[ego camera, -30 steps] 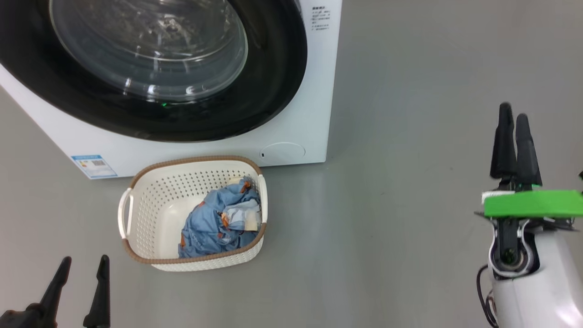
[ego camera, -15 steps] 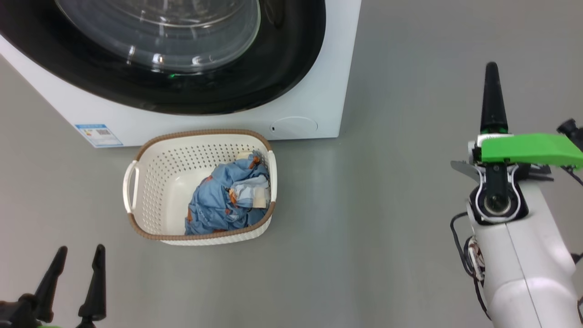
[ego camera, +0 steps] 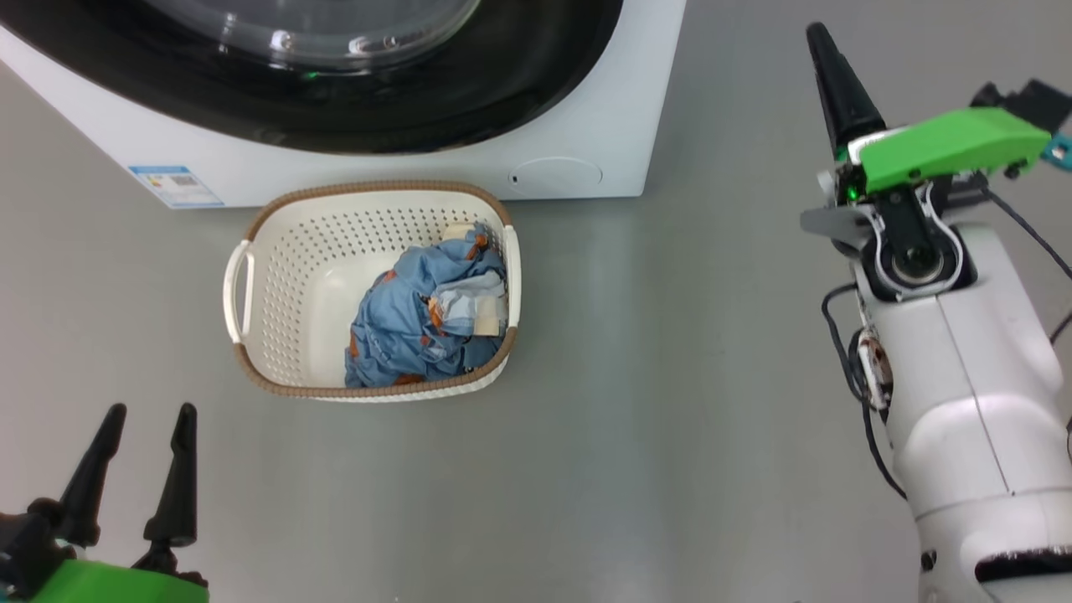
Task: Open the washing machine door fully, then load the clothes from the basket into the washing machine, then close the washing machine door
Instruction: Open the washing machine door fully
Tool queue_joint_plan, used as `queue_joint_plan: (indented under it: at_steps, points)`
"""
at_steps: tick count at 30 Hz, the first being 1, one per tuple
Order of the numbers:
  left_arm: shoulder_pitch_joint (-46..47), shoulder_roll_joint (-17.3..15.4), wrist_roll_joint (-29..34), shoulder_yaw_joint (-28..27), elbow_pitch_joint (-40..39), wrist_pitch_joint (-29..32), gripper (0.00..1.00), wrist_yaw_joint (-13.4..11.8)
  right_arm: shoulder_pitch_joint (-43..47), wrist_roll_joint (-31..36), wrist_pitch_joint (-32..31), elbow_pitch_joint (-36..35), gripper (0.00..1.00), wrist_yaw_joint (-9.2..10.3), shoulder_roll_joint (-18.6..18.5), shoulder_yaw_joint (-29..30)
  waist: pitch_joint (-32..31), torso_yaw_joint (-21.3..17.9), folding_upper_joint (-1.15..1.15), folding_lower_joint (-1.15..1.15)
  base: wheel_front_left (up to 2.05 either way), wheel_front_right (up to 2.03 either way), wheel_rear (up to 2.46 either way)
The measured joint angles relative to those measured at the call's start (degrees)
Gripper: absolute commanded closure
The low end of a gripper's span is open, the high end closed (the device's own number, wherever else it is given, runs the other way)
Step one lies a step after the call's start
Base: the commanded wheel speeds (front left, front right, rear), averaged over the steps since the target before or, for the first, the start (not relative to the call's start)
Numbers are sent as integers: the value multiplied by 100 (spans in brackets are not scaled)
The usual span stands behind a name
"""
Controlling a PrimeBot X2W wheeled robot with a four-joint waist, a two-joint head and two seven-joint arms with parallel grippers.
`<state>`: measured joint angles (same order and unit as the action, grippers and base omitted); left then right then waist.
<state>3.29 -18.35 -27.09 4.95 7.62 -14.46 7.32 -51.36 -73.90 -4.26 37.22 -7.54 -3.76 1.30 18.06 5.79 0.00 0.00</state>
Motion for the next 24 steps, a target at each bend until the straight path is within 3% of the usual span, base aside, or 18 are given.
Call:
queue_joint_plan:
  at_steps: [14,24]
  points:
    - [340,-113,-135,136,-172,0,0,0,-1557,27,-1049,993,100,1,-20,165,508,150,0,0,0,0,0]
    - [571,-130,-269,258,-294,0,0,0,-3015,405,-1155,2073,100,15,-44,302,891,298,0,0,0,0,0]
